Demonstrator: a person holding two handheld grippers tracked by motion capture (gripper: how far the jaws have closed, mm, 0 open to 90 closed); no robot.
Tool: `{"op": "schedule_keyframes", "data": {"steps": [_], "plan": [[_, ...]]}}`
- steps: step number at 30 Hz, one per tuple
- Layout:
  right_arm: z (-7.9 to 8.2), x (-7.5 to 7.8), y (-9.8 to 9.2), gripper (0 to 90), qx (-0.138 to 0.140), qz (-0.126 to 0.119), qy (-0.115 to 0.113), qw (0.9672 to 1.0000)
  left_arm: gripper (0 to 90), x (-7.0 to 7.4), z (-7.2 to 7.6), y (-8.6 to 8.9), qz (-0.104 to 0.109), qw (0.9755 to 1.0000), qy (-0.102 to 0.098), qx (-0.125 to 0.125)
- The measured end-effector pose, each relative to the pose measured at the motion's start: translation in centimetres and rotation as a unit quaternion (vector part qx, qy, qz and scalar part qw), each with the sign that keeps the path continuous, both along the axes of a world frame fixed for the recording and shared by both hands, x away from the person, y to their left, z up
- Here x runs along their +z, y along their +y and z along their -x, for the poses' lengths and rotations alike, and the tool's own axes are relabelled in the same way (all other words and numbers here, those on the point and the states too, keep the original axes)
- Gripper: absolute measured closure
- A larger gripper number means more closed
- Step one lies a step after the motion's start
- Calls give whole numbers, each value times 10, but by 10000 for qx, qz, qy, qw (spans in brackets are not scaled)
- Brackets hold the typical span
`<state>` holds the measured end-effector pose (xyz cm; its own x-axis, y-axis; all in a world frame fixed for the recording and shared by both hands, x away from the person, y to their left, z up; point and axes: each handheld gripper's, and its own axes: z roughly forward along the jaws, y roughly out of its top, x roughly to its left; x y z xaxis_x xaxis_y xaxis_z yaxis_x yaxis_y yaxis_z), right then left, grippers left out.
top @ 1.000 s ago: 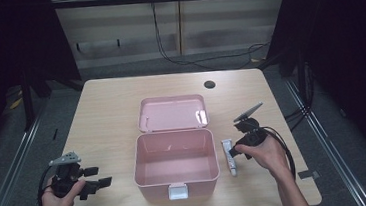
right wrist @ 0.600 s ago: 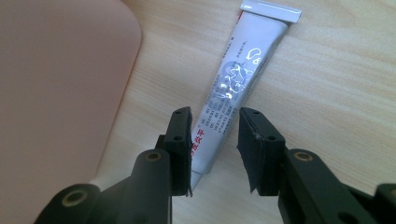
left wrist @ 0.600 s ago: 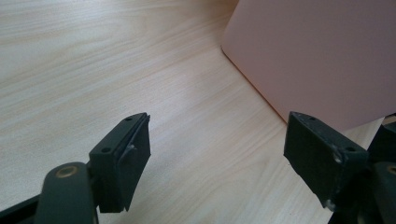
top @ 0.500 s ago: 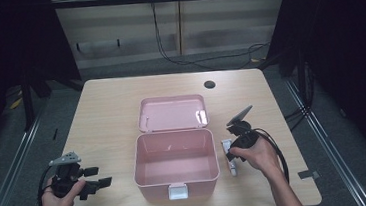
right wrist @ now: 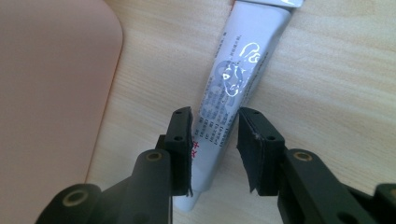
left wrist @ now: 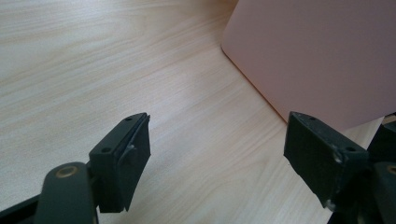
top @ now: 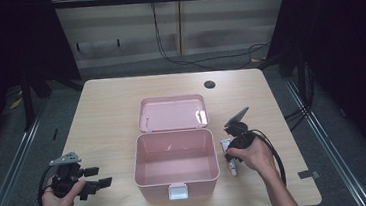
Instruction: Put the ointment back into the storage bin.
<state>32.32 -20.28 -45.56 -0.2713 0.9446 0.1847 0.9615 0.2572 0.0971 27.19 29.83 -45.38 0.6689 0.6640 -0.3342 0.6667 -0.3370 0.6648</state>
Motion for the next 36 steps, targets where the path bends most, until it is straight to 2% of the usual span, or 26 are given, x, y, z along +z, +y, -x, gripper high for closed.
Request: {"op": "schedule_keyframes", "data": {"steps": [6, 7, 11, 19, 27, 33, 36], "plan": [[0, -3, 4, 649, 52, 132, 32, 9999, 227, 0, 0, 0, -12, 10000, -1, 0], [-1, -4, 5, 679, 92, 175, 13, 9998, 227, 0, 0, 0, -8, 10000, -4, 2], [-1, -6, 7, 685, 128, 249, 39, 9996, 227, 0, 0, 0, -3, 10000, -1, 1], [-2, -7, 9, 682, 167, 290, 59, 9994, 227, 0, 0, 0, -3, 10000, 2, 3], [-5, -11, 12, 676, 332, 403, 103, 9986, 227, 0, 0, 0, 26, 10000, 18, 1], [-4, -11, 11, 689, 445, 383, 103, 9982, 227, 0, 0, 1, 20, 10000, 10, 22], [-4, -7, 8, 718, 433, 338, 26, 9985, 227, 0, 0, 1, 26, 10000, 20, 13]]}}
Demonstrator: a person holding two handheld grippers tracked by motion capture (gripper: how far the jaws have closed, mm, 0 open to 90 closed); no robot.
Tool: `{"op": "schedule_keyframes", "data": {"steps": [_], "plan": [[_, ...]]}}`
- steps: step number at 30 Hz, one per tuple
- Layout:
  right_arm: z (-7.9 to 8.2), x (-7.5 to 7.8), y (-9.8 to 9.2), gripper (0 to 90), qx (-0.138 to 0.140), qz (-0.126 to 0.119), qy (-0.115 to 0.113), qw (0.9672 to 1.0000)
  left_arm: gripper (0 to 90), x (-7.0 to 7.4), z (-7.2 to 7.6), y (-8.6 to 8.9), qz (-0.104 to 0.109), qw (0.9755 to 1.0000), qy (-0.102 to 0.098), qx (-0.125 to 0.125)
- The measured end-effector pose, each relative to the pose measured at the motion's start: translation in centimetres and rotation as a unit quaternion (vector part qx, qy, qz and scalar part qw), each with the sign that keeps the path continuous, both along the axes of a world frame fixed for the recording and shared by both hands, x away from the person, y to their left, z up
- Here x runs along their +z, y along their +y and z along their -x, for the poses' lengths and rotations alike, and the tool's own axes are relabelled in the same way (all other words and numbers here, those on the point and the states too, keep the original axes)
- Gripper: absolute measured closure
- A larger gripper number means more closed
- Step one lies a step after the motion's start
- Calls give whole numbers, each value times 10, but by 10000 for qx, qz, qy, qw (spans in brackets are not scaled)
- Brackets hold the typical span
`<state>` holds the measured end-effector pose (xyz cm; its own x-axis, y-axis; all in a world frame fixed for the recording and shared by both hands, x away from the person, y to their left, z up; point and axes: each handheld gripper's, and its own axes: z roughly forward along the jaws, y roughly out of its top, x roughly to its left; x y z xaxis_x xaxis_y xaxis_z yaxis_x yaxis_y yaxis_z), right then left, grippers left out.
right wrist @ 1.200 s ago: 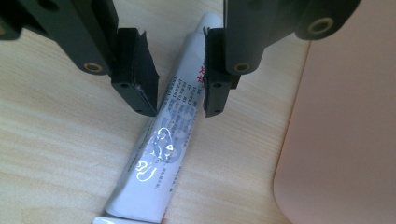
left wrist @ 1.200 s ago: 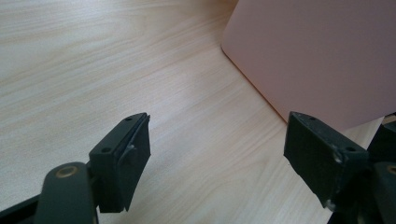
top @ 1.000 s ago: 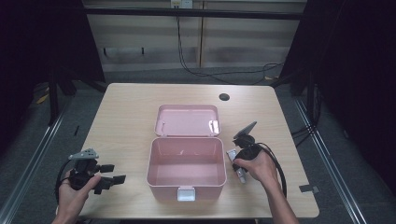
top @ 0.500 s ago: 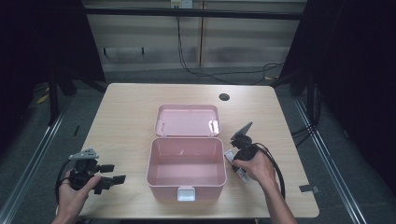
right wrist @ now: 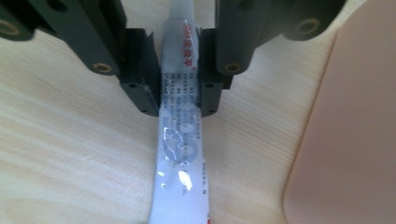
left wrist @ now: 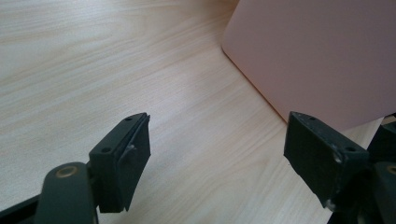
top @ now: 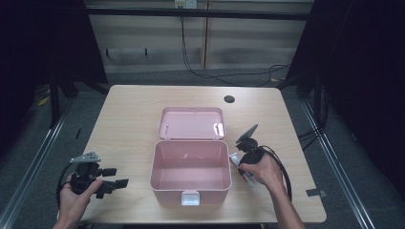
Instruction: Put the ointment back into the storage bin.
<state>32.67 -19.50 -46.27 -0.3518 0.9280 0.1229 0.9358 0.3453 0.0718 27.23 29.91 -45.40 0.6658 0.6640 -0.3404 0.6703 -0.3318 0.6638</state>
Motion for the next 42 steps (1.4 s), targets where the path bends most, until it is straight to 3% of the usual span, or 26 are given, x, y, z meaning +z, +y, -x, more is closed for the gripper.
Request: {"op": "schedule_keyframes", "data": {"steps": [8, 14, 24, 30, 31, 42], "plan": [[2, 1, -4, 718, 150, -77, 107, 9998, 227, 0, 0, 0, -4, 10000, -1, -6], [6, 10, -5, 718, 422, -26, 33, 9991, 227, 0, 0, 0, -1, 10000, -4, -16], [14, 23, -16, 718, 617, -148, -123, 9979, 227, 0, 0, -1, -20, 10000, -5, -18], [19, 27, -23, 718, 856, -141, -187, 9961, 227, 0, 0, 0, -1, 10000, -2, -11], [20, 31, -24, 718, 998, -161, -236, 9946, 227, 0, 0, 0, -1, 10000, -2, -11], [27, 49, -28, 717, 1346, -129, -265, 9905, 227, 0, 0, -1, -1, 10000, -3, -6]]}}
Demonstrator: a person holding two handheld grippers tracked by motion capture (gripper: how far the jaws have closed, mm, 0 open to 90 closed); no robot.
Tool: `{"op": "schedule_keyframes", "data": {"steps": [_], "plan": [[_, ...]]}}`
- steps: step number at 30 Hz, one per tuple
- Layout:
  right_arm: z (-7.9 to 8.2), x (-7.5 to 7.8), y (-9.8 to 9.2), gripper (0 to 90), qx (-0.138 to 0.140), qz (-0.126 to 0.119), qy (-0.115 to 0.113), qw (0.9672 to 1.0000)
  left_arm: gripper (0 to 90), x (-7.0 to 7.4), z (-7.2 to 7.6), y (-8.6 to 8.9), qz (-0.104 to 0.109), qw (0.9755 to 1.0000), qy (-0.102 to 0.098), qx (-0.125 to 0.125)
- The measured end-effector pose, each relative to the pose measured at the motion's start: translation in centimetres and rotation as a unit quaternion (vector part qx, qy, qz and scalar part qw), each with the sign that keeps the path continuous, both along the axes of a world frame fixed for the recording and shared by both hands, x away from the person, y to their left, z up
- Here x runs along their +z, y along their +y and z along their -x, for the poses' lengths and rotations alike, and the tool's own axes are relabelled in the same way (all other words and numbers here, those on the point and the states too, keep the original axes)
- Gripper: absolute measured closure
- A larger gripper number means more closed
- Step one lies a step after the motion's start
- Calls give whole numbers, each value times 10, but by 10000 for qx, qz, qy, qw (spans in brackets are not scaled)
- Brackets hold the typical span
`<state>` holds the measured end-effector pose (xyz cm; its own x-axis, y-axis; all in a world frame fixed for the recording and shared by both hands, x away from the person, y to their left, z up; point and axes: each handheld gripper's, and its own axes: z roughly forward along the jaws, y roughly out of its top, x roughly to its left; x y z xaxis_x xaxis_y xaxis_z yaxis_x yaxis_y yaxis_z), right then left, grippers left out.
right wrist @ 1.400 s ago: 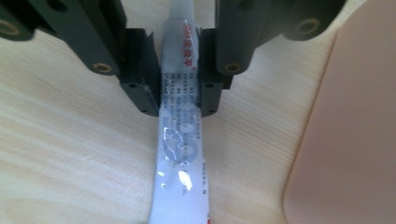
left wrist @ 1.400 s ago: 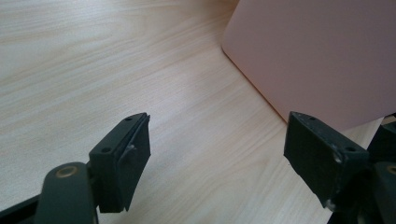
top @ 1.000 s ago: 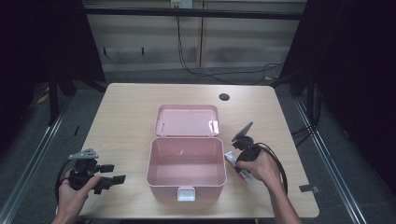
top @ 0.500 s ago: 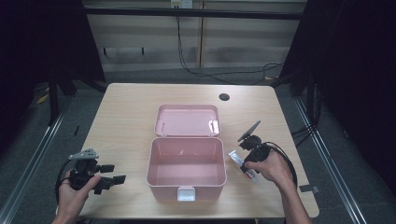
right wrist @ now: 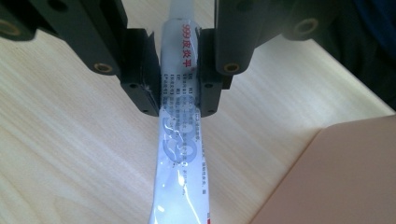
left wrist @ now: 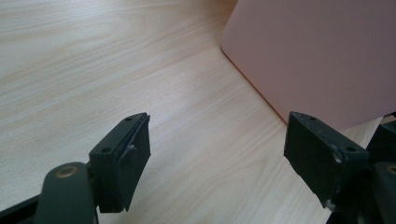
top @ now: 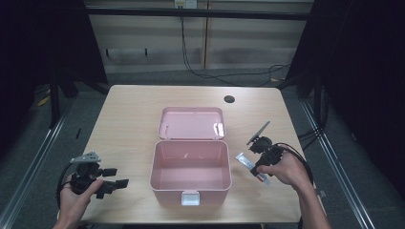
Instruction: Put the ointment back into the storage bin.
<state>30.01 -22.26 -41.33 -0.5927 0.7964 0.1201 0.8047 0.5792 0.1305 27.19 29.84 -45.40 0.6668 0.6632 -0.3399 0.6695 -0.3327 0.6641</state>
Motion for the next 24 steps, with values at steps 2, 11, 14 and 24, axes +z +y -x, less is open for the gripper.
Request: {"op": "schedule_keyframes", "data": {"steps": [2, 11, 14, 24], "plan": [[1, 3, -2, 717, 57, -65, -32, 10000, 227, 0, 0, 0, 5, 10000, 5, -7], [5, 20, -5, 717, 242, -34, -122, 9996, 227, 0, 0, 1, -6, 10000, -11, 25], [7, 25, -4, 717, 298, -106, -140, 9994, 226, 0, 0, 0, 1, 10000, -5, 20], [10, 44, -2, 717, 617, -147, -289, 9976, 227, 0, 0, 0, -4, 10000, -4, 17]]}}
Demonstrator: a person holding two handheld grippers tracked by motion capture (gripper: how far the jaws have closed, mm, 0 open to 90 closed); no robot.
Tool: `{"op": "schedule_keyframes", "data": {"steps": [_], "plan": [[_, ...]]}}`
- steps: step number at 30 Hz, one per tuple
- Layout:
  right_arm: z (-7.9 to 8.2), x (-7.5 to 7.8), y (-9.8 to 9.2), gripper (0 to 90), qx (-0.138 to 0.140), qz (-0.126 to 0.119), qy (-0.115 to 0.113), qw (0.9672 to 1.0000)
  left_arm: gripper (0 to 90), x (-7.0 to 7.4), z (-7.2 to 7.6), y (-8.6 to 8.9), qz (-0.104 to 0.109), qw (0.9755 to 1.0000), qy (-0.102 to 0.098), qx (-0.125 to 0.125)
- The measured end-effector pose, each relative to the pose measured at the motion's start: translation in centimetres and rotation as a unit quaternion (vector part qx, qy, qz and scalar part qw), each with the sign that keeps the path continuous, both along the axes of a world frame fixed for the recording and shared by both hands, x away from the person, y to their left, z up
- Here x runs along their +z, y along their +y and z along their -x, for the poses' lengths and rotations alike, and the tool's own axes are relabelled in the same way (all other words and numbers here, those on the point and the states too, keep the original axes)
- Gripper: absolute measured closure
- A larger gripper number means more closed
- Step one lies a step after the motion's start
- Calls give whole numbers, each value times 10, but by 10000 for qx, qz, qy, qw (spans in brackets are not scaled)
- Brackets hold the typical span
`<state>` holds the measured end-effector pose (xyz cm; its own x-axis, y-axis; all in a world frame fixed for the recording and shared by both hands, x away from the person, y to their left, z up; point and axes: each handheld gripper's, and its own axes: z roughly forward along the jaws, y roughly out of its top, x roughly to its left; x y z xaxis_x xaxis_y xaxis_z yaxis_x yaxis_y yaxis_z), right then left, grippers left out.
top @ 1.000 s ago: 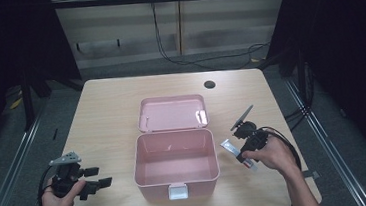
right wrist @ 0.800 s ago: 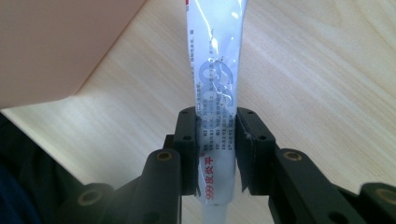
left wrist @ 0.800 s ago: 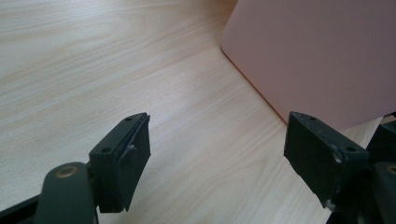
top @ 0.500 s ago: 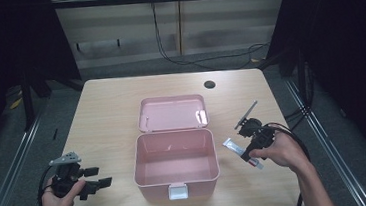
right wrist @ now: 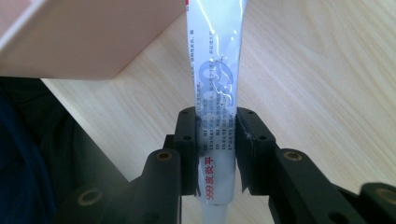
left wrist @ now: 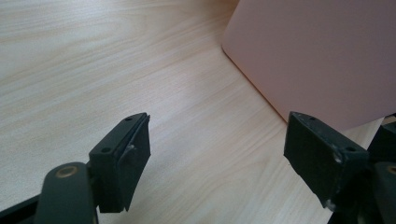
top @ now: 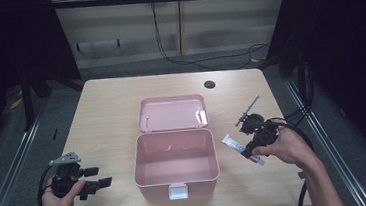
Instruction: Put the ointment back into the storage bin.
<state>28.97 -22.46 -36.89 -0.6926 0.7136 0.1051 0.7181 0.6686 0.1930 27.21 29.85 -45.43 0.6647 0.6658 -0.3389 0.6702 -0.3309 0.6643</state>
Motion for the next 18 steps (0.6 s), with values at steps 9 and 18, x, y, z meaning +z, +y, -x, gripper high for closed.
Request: {"op": "schedule_keyframes", "data": {"steps": [9, 18], "plan": [[2, 10, 2, 717, 194, -129, -51, 9997, 226, 0, 0, 0, 4, 10000, 9, -2], [1, 23, 10, 718, 457, -161, -115, 9988, 227, 0, 0, 1, -1, 10000, 2, 6]]}}
